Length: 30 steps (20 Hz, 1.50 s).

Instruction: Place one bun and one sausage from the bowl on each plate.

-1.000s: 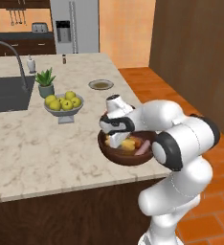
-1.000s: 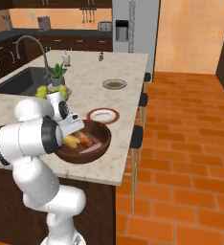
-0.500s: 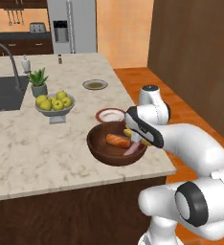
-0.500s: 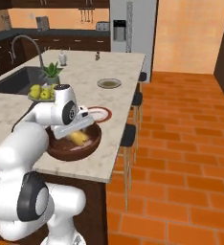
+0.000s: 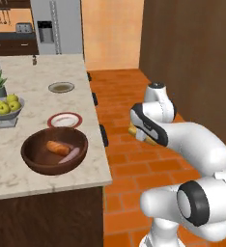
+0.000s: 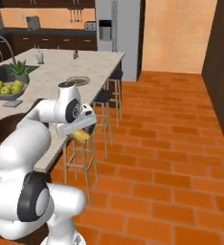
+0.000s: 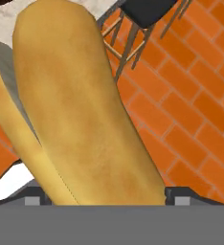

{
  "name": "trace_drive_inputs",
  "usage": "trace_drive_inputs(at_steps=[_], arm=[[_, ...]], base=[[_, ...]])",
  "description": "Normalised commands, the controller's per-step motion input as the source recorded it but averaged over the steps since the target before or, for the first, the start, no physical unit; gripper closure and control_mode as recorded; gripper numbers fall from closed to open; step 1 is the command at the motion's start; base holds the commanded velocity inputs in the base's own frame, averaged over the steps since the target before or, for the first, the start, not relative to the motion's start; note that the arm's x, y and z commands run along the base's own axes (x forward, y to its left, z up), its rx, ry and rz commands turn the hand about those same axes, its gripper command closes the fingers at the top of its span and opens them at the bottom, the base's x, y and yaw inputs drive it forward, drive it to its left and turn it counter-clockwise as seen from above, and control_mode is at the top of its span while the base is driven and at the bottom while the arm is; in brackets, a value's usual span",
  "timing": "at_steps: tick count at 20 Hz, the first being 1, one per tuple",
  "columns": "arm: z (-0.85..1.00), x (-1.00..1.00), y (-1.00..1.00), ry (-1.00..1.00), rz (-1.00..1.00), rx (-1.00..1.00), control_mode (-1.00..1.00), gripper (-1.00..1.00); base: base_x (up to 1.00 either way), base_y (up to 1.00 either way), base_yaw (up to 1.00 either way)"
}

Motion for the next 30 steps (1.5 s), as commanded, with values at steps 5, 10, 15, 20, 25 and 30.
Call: trace_drive_inputs(at_steps=[5, 10, 15, 20, 25, 30], arm=[[0.00, 0.00, 0.00, 0.00, 0.00, 0.00, 1.00, 1.00], [0.00, 0.00, 0.00, 0.00, 0.00, 0.00, 1.00, 1.00], [0.00, 0.00, 0.00, 0.00, 0.00, 0.00, 1.00, 1.00], [0.00, 0.00, 0.00, 0.00, 0.00, 0.00, 1.00, 1.00], [0.00, 0.00, 0.00, 0.00, 0.00, 0.00, 1.00, 1.00], [0.00, 0.00, 0.00, 0.00, 0.00, 0.00, 1.00, 1.00]], base=[[0.51, -0.36, 0.50], [0.65, -0.18, 0.64], [0.98, -0.85, 0.33], [0.68, -0.77, 0.37], [0.01, -1.00, 0.29], [0.85, -0.60, 0.36]])
